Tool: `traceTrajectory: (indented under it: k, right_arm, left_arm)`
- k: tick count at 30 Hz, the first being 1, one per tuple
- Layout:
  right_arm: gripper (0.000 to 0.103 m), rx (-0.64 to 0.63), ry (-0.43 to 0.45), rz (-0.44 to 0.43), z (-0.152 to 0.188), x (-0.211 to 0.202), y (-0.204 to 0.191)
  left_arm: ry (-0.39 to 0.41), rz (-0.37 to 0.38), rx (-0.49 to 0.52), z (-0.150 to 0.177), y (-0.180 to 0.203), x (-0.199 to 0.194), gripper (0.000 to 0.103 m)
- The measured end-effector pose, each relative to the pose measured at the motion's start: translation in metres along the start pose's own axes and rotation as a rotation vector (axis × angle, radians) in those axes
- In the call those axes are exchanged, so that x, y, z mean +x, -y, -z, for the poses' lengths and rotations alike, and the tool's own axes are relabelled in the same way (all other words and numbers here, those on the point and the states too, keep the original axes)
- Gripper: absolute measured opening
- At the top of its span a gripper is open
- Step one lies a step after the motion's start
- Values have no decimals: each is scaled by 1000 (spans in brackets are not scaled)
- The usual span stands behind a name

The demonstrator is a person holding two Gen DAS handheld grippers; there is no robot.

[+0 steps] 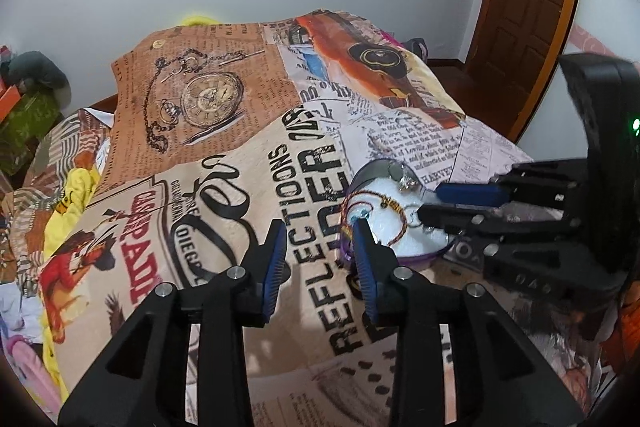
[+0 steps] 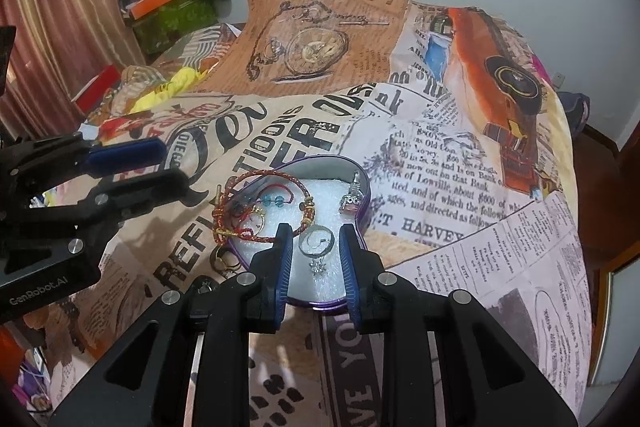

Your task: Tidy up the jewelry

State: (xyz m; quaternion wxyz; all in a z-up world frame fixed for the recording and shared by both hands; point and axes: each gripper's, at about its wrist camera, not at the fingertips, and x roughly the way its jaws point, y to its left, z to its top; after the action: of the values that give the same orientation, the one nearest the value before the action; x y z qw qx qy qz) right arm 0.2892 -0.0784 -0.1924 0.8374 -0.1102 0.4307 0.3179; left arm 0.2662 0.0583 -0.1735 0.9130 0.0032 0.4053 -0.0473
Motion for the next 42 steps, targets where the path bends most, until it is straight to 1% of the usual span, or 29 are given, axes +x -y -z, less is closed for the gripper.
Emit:
traceTrajectory:
  k: [4, 7, 9, 10, 14, 18, 22, 27, 30, 31, 35, 42]
  right_arm:
    - [25, 9, 15, 7, 2, -10, 1]
    - [28, 19, 22, 13, 4, -16, 2]
    - [35, 25, 27, 18, 6, -19, 2]
    - [36, 32, 32, 21, 7, -21, 2]
    - [37, 50, 32, 21, 12, -24, 5]
    - [37, 59, 34, 20, 15, -26, 7]
    - [37, 63, 39, 21, 17, -28, 9]
    - [37, 66, 45, 19, 21, -30, 8]
    - [37, 68, 45, 15, 22, -31, 8]
    - [37, 69, 45, 14, 23, -31, 7]
    - [37, 75, 38, 5, 28, -32, 5]
    - [37, 50, 0, -14, 39, -27, -12]
  left_arm:
    - [-24, -11, 10, 7, -2, -1, 35]
    - [-58, 12, 2, 15, -1, 4, 35]
    - [-85, 27, 9, 22, 2, 9, 35]
    - [-96, 32, 15, 24, 4, 11, 35]
    - [-128, 53, 41, 30, 15, 21, 35]
    - [-132, 77, 58, 30, 24, 27, 35]
    - [-164, 89, 39, 29, 23, 41, 35]
    - [-169, 92, 30, 29, 20, 50, 29]
    - [-171, 92, 47, 30, 22, 54, 22]
    - [-172, 90, 55, 30, 23, 55, 17]
    - [-162, 83, 69, 31, 24, 54, 17]
    - [-124, 78, 29, 36, 11, 30, 17]
